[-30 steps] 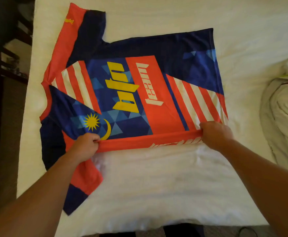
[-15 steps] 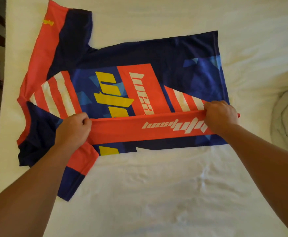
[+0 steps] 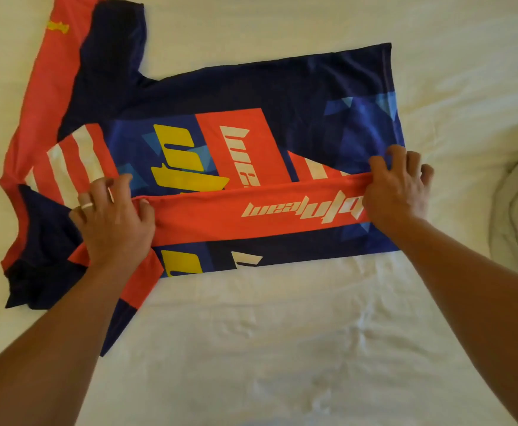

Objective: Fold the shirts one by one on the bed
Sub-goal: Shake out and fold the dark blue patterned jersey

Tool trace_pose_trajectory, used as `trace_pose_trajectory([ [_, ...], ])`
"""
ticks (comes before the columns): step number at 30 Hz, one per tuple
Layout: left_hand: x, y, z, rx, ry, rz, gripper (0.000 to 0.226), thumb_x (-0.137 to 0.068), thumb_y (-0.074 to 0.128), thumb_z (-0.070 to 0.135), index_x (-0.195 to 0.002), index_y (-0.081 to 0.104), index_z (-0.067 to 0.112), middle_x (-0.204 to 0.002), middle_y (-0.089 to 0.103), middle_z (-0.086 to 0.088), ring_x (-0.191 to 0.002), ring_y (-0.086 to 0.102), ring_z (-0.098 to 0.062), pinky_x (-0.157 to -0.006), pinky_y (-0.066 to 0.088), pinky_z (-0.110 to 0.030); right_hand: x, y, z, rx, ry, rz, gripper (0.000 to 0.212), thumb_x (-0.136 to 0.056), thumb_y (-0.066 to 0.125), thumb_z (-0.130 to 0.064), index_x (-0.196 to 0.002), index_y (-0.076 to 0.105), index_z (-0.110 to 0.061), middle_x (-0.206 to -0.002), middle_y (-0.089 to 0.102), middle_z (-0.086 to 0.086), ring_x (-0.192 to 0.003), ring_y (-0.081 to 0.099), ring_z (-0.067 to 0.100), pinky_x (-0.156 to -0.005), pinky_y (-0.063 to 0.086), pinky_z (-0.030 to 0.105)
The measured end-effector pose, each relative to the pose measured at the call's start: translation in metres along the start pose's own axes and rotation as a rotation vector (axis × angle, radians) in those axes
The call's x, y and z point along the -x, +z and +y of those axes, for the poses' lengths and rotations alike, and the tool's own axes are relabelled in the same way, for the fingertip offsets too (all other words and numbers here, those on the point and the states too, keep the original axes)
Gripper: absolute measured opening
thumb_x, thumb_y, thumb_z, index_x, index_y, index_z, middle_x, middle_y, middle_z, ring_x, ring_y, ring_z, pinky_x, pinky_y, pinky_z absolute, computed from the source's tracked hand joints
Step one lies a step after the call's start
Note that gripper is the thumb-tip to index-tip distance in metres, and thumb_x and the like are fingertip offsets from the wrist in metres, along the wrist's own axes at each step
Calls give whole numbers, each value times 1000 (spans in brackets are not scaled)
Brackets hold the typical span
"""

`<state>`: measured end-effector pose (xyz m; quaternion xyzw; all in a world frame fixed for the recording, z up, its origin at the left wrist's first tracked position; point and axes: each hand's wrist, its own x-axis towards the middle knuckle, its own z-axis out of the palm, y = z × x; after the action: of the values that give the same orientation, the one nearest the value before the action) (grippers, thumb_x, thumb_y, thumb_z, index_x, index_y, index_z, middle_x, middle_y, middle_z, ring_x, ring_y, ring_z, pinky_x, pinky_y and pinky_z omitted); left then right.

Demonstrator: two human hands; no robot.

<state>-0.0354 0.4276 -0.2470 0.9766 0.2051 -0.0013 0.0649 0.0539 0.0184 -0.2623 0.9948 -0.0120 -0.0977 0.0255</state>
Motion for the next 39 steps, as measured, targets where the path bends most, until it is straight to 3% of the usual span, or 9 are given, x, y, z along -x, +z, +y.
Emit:
trace_pose_trajectory([
  [3, 31, 4, 28, 53, 157, 63, 44, -95, 56, 31, -134, 53, 14, -140, 51, -16, -123, 45, -41, -98, 35, -55, 29, 7, -20, -118, -71, 127, 42, -83, 59, -15, -125, 59, -14, -144, 44, 15, -126, 42, 41, -103, 32, 58],
  [6, 65, 26, 50, -25, 349, -131, 61, -95, 45, 48, -147, 47, 16, -154, 43, -15, -134, 41, -43, -102, 36, -56, 59, 21, -47, -242, -229, 119, 42, -92, 51, -27, -131, 59, -15, -148, 47, 15, -131, 45, 40, -102, 38, 58],
  [11, 77, 58, 59, -108, 286, -333, 84, -92, 25, 72, -163, 15, 26, -170, 8, -11, -152, 12, -45, -116, 22, -65, 68, 48, -28, -155, -270, -101, 64, -103, 23, -57, -161, 12, -32, -169, 2, 8, -155, 5, 32, -121, 11, 54],
  [18, 76, 64, 56, -106, 284, -373, 87, -90, 24, 75, -163, 8, 30, -170, 2, -8, -154, 6, -43, -119, 16, -64, 53, 48, 42, -87, -65, -132, 72, -100, 9, -65, -161, 0, -27, -169, -7, 7, -156, -4, 26, -122, 9, 53],
  [24, 91, 17, 46, -22, 247, -162, 67, -88, 66, 40, -148, 44, 16, -154, 40, -15, -138, 37, -43, -109, 32, -58, 69, 16, -13, -130, -149, -61, 63, -103, 40, -46, -157, 26, -19, -168, 8, 12, -154, 9, 35, -117, 20, 59],
  [27, 113, -3, 14, -2, 117, -80, 56, -83, 58, 35, -136, 54, 17, -142, 49, -14, -123, 46, -40, -96, 38, -53, 87, 6, -67, -176, -283, -105, 56, -100, 49, -36, -151, 34, -17, -166, 18, 13, -150, 19, 38, -114, 25, 61],
  [32, 145, -11, -62, -115, 17, -168, 69, -70, 58, 49, -129, 57, 13, -129, 53, -19, -112, 49, -43, -86, 43, -53, 114, -1, -169, -215, -459, -138, 49, -91, 58, -24, -138, 47, -13, -158, 33, 14, -141, 33, 38, -109, 33, 54],
  [35, 134, -13, -99, -115, 128, -191, 41, -75, 53, 41, -100, 66, 12, -104, 60, -14, -92, 57, -40, -73, 45, -47, 121, 0, -228, -210, -547, -159, 37, -90, 54, -21, -126, 54, -13, -150, 40, 10, -132, 39, 34, -103, 35, 49],
  [39, 106, -32, -118, 45, 198, -255, 12, -80, 47, 23, -73, 55, 16, -74, 58, -6, -71, 58, -36, -65, 45, -43, 127, 0, -272, -185, -525, -156, 28, -84, 58, -19, -111, 63, -14, -134, 52, 9, -119, 47, 34, -94, 39, 46],
])
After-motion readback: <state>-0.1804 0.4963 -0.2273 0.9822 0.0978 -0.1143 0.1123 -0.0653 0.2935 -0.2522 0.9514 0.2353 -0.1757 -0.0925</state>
